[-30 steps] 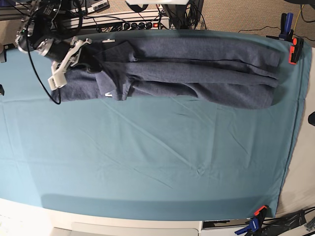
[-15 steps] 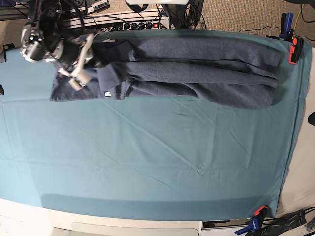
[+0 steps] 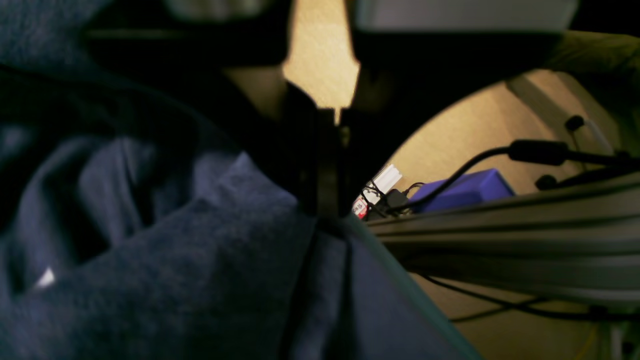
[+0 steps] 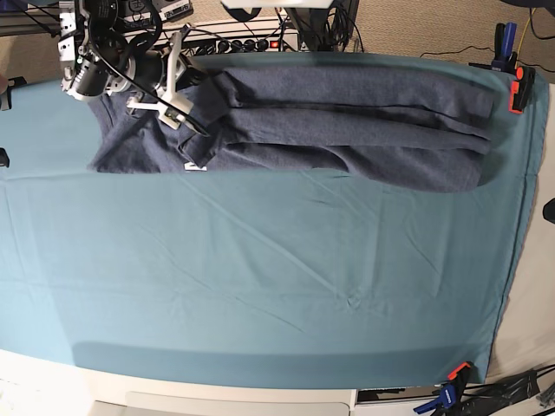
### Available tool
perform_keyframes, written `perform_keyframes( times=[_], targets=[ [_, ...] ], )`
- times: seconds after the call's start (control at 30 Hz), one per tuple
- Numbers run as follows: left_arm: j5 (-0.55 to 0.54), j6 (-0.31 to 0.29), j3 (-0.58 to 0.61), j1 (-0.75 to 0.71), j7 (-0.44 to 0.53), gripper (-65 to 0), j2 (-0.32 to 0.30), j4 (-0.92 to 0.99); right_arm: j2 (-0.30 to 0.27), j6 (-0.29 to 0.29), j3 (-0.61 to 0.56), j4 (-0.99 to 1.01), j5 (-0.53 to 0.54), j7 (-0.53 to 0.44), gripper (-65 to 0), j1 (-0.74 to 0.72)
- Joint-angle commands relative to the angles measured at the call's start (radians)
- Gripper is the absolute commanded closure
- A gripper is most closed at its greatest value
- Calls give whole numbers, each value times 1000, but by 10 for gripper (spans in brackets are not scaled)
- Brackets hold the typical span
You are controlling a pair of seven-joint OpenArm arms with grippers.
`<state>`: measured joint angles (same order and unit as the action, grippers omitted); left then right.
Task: Fold the T-shirt properly
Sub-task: 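Lift and fold the held end over toward the shirt's middle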
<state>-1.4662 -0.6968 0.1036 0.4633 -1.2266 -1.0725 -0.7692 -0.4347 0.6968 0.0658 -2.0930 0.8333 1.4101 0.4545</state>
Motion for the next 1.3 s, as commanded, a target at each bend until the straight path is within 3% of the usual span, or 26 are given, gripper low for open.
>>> perform_keyframes(
  times=[0.0, 0.37, 0.73, 0.9, 1.07, 1.27],
  targets=[
    [-17, -1, -9, 21, 15, -241, -36, -8, -14, 1, 18, -16, 2, -14, 0, -2],
    [-17, -1, -9, 21, 16, -241, -36, -8, -14, 1, 170, -16, -23, -14, 0, 0],
    [-17, -1, -9, 21, 15, -241, -36, -8, -11, 1, 180, -15, -123, -14, 0, 0],
    [-17, -1, -9, 21, 15, -241, -36, -8, -6, 1, 180, -14, -123, -19, -250, 0],
    [-17, -1, -9, 21, 15, -241, -36, -8, -6, 1, 180, -15, -123, -45, -260, -4],
    [-17, -1, -9, 21, 16, -241, -36, -8, -5, 1, 195, -29, -124, -207, -260, -14]
  ],
)
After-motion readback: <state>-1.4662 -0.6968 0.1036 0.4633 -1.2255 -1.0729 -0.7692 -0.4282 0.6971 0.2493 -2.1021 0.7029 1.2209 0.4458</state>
